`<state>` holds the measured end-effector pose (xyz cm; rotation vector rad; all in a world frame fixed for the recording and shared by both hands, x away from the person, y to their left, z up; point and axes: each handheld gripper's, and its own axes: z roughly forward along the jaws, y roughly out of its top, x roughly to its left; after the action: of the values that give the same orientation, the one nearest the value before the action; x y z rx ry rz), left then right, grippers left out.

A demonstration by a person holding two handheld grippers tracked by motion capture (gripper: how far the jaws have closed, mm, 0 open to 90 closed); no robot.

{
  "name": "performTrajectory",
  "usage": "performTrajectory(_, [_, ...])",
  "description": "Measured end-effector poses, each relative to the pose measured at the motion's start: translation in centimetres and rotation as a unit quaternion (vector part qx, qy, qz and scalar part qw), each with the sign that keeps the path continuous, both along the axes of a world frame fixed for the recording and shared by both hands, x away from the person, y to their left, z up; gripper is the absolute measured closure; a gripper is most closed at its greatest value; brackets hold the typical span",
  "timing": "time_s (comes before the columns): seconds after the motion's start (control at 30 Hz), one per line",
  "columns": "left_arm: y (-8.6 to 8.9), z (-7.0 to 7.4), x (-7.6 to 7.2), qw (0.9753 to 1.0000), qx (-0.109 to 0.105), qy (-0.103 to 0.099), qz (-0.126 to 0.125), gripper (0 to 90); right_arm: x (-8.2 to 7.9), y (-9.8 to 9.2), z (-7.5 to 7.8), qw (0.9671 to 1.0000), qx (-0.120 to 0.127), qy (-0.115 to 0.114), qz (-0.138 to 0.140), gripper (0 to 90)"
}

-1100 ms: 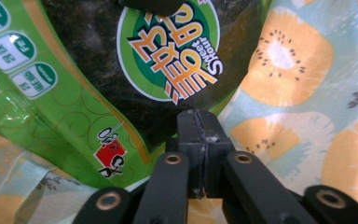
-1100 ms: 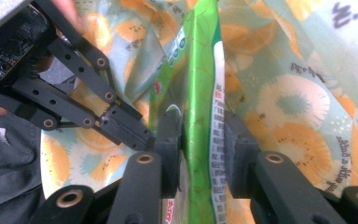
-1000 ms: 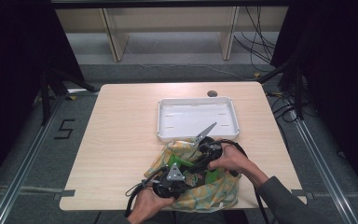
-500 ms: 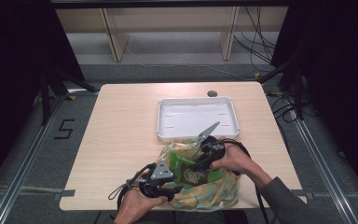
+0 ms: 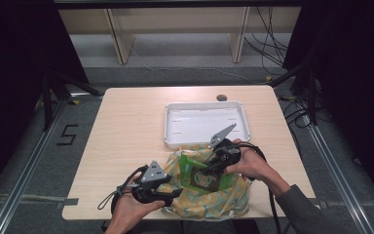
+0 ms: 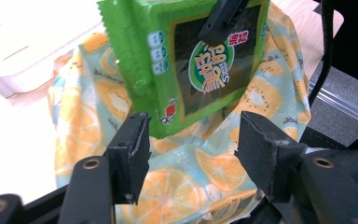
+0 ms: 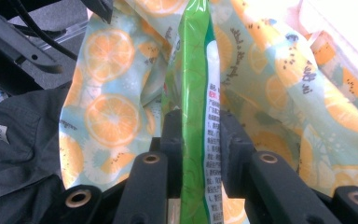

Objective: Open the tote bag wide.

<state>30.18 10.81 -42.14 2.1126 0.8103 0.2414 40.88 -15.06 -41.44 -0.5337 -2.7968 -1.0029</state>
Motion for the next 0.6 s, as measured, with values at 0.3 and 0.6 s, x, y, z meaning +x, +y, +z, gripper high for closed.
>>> performTrajectory(0.3, [1.5, 0.7, 0.0, 0.9997, 0.004, -0.013, 0.019, 38.6, -0.2, -0.4, 1.3, 0.9998, 0.015, -0.009, -0.002, 75.6])
performTrajectory(0.6, [3.3, 0.3, -0.3, 0.9988, -0.001, -0.008, 0.048, 35.8, 0.0, -0.7, 2.4, 0.9987, 0.040, -0.031, 0.009, 75.7])
